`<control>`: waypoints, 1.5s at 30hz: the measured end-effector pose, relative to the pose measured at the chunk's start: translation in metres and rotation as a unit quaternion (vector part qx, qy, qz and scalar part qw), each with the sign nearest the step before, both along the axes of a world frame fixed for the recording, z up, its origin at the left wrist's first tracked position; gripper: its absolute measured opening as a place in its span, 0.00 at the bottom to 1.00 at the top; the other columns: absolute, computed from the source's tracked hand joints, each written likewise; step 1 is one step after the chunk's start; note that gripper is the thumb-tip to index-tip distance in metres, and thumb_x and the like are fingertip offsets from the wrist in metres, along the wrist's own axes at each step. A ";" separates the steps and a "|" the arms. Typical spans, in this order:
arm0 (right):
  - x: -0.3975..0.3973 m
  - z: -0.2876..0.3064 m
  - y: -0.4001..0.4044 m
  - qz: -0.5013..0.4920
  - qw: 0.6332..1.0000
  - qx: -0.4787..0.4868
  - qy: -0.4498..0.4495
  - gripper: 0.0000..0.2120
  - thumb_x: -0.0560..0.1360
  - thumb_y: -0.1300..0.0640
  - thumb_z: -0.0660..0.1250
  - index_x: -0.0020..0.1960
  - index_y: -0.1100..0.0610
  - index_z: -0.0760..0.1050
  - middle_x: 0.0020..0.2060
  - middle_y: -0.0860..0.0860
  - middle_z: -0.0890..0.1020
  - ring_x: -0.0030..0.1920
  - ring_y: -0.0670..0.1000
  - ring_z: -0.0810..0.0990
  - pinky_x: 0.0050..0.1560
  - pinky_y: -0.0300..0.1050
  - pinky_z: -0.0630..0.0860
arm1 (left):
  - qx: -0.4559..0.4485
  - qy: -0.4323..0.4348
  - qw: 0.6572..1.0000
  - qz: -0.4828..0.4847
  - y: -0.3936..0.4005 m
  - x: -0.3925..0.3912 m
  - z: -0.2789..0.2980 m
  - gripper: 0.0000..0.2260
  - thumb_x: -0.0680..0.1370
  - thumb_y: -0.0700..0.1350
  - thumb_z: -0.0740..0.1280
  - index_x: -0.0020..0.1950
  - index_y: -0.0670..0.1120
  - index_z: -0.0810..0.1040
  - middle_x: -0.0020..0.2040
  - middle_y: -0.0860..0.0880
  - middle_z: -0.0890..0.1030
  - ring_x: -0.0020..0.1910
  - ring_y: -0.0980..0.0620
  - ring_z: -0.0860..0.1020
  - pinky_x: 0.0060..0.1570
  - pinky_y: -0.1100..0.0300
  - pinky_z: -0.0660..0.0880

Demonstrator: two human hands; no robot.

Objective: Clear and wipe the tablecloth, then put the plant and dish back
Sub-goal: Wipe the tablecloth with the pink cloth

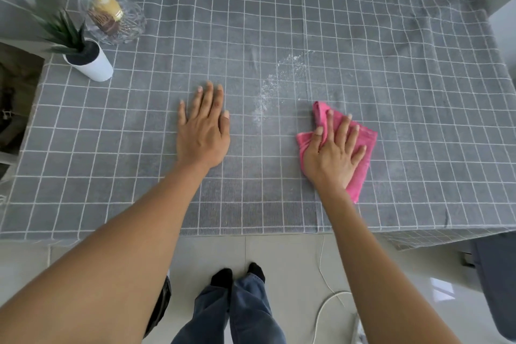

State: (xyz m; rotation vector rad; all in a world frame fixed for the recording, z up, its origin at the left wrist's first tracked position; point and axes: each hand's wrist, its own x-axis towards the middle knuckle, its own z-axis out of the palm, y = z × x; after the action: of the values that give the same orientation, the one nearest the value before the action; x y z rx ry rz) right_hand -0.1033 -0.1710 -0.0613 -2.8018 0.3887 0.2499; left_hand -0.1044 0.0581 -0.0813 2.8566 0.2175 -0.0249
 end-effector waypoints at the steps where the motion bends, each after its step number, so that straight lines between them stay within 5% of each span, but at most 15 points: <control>1: -0.004 0.000 0.015 0.026 1.000 -0.005 0.005 0.25 0.81 0.41 0.37 0.77 0.42 0.37 0.77 0.49 0.39 0.77 0.53 0.36 0.74 0.60 0.35 | 0.001 -0.001 1.000 0.001 -0.001 0.000 0.000 0.24 0.83 0.51 0.43 0.78 0.50 0.44 0.79 0.51 0.45 0.77 0.53 0.42 0.75 0.46 0.40; 5: -0.031 -0.002 0.077 0.185 0.983 0.013 -0.004 0.25 0.80 0.41 0.36 0.77 0.41 0.37 0.77 0.47 0.38 0.76 0.52 0.34 0.73 0.57 0.32 | 0.000 0.000 1.000 0.005 -0.002 0.000 0.001 0.23 0.83 0.51 0.43 0.79 0.50 0.44 0.79 0.52 0.45 0.77 0.53 0.43 0.75 0.47 0.40; 11: -0.025 -0.003 0.048 0.256 0.966 0.020 -0.023 0.26 0.79 0.41 0.36 0.77 0.40 0.42 0.77 0.42 0.43 0.77 0.46 0.39 0.75 0.53 0.34 | -0.010 -0.008 1.000 -0.002 0.001 0.001 0.001 0.23 0.83 0.50 0.44 0.79 0.50 0.46 0.79 0.52 0.46 0.78 0.53 0.44 0.75 0.47 0.41; 16: 0.001 0.002 -0.025 0.169 0.985 -0.001 -0.019 0.22 0.81 0.42 0.39 0.71 0.36 0.32 0.76 0.41 0.42 0.77 0.47 0.40 0.76 0.55 0.38 | -0.008 -0.004 1.000 -0.009 0.002 0.001 -0.001 0.23 0.83 0.50 0.43 0.79 0.50 0.44 0.79 0.52 0.45 0.78 0.53 0.43 0.75 0.47 0.40; 20: 0.015 0.007 -0.070 0.032 0.999 -0.021 0.011 0.21 0.83 0.44 0.40 0.72 0.43 0.35 0.78 0.47 0.44 0.77 0.49 0.41 0.76 0.56 0.38 | 0.001 0.000 1.000 -0.006 0.003 0.000 -0.001 0.23 0.83 0.50 0.42 0.78 0.50 0.43 0.79 0.51 0.44 0.77 0.53 0.42 0.75 0.47 0.40; 26: 0.021 0.002 -0.028 -0.078 0.997 -0.004 0.007 0.24 0.81 0.42 0.38 0.77 0.41 0.41 0.78 0.48 0.42 0.77 0.51 0.39 0.74 0.60 0.35 | 0.000 -0.008 1.000 -0.007 0.001 0.000 -0.001 0.23 0.83 0.50 0.42 0.78 0.49 0.44 0.79 0.51 0.45 0.78 0.52 0.43 0.75 0.46 0.40; 36: 0.013 -0.002 0.075 0.227 0.973 0.017 -0.022 0.25 0.80 0.41 0.37 0.77 0.39 0.42 0.78 0.45 0.42 0.77 0.50 0.37 0.74 0.57 0.33 | 0.003 -0.006 1.000 -0.001 0.000 0.000 0.003 0.23 0.83 0.49 0.44 0.78 0.50 0.45 0.79 0.52 0.45 0.77 0.53 0.43 0.75 0.47 0.40; 41: 0.039 -0.002 0.037 0.142 0.990 0.003 -0.003 0.22 0.82 0.42 0.38 0.74 0.40 0.36 0.78 0.47 0.42 0.77 0.50 0.37 0.75 0.57 0.35 | 0.005 -0.002 1.000 0.006 0.000 0.000 0.002 0.23 0.83 0.49 0.43 0.78 0.50 0.43 0.78 0.52 0.44 0.77 0.54 0.42 0.75 0.47 0.40; 45: 0.047 0.000 0.032 0.066 0.998 0.013 0.005 0.24 0.82 0.43 0.39 0.77 0.41 0.42 0.78 0.48 0.42 0.77 0.51 0.37 0.74 0.59 0.34 | 0.003 -0.003 1.000 0.007 0.001 -0.001 0.001 0.23 0.83 0.50 0.41 0.79 0.50 0.44 0.79 0.52 0.44 0.77 0.54 0.43 0.75 0.46 0.41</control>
State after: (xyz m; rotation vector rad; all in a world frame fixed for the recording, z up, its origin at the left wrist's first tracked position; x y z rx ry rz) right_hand -0.0562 -0.1387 -0.0613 -2.8041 0.2012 0.2950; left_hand -0.1051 0.0586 -0.0806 2.8604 0.2373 -0.0116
